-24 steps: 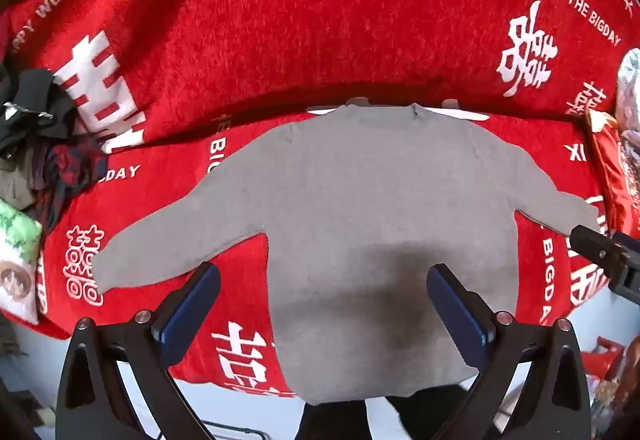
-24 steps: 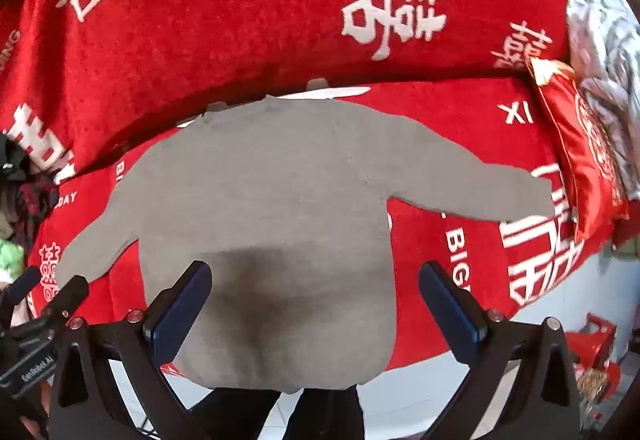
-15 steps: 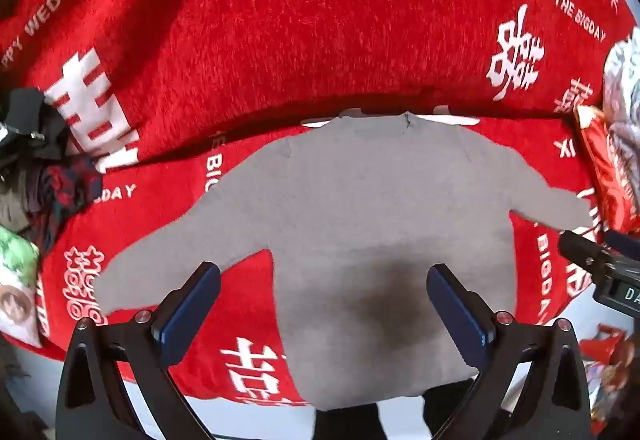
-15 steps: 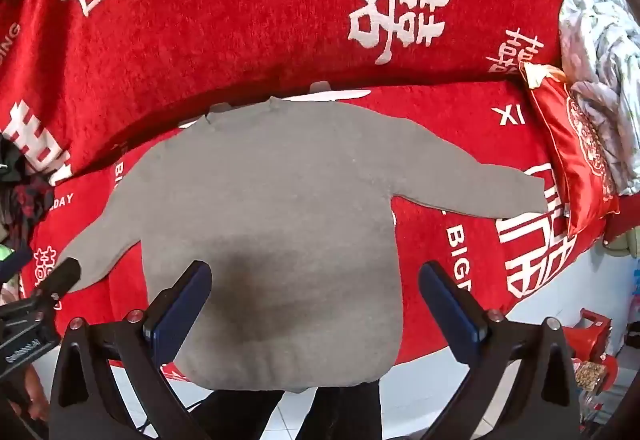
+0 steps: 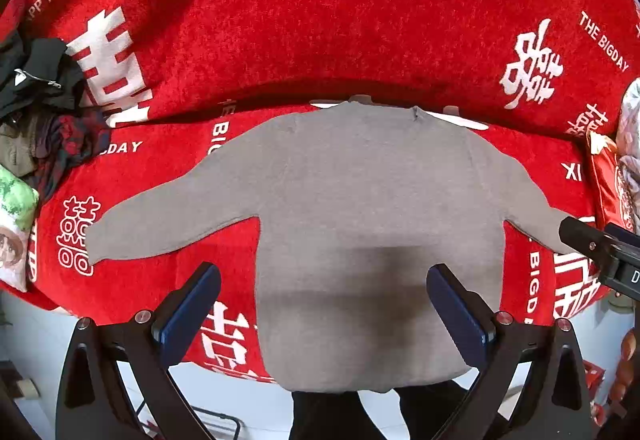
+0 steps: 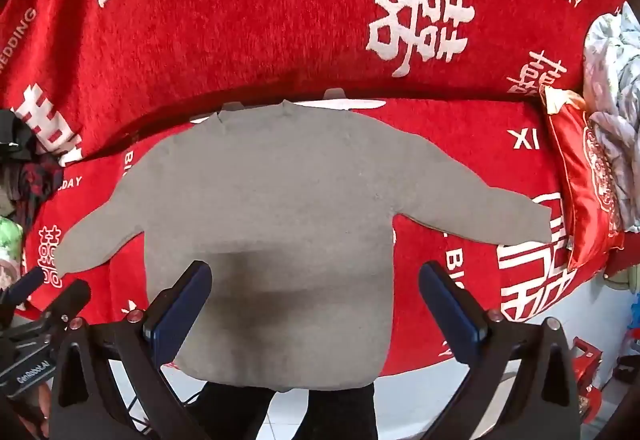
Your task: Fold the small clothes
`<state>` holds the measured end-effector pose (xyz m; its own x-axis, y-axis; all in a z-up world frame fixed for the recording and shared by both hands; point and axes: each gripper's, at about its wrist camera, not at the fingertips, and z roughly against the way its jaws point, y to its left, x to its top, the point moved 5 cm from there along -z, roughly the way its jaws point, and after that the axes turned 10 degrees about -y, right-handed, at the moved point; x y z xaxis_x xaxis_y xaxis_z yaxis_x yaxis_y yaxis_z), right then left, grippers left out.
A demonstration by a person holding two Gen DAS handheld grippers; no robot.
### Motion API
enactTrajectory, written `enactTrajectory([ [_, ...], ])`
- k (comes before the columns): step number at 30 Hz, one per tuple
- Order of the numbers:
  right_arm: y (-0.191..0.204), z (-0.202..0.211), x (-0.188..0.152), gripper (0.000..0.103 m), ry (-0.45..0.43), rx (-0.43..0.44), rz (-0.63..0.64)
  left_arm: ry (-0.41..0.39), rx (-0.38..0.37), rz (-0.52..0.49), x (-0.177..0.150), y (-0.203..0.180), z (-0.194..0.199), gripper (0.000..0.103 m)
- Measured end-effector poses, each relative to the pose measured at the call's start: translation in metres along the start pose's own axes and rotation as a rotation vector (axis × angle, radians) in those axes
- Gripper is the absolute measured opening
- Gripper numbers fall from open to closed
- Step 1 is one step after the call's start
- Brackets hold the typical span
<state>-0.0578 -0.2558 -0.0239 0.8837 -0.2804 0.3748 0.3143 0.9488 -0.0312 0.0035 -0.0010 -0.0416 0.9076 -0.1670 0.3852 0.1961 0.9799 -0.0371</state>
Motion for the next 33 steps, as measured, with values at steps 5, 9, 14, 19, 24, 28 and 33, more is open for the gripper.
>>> enactTrajectory([
  [5, -0.011, -0.001, -0.001, 0.103, 0.002, 0.002, -0.032, 0.015, -0.018, -0.018, 0.003, -0.010, 0.000, 0.103],
  [9, -0.017, -0.003, -0.007, 0.103, 0.010, 0.000, -0.061, 0.027, -0.024, -0.030, 0.006, -0.015, -0.001, 0.103],
  [14, -0.020, -0.004, -0.008, 0.103, 0.015, -0.004, -0.079, 0.026, -0.038, -0.036, 0.010, -0.019, 0.000, 0.103],
  [19, -0.021, -0.004, -0.008, 0.103, 0.014, -0.007, -0.084, 0.012, -0.029, -0.038, 0.015, -0.021, 0.002, 0.103],
  [24, -0.021, -0.004, -0.007, 0.103, 0.014, -0.007, -0.083, 0.009, -0.038, -0.038, 0.017, -0.021, 0.004, 0.103],
  [28, -0.021, -0.005, -0.007, 0.103, 0.018, -0.009, -0.082, 0.019, -0.041, -0.029, 0.017, -0.021, 0.003, 0.103],
  [33, -0.020, -0.006, -0.007, 0.103, 0.018, -0.010, -0.082, 0.011, -0.065, -0.007, 0.019, -0.020, 0.005, 0.103],
])
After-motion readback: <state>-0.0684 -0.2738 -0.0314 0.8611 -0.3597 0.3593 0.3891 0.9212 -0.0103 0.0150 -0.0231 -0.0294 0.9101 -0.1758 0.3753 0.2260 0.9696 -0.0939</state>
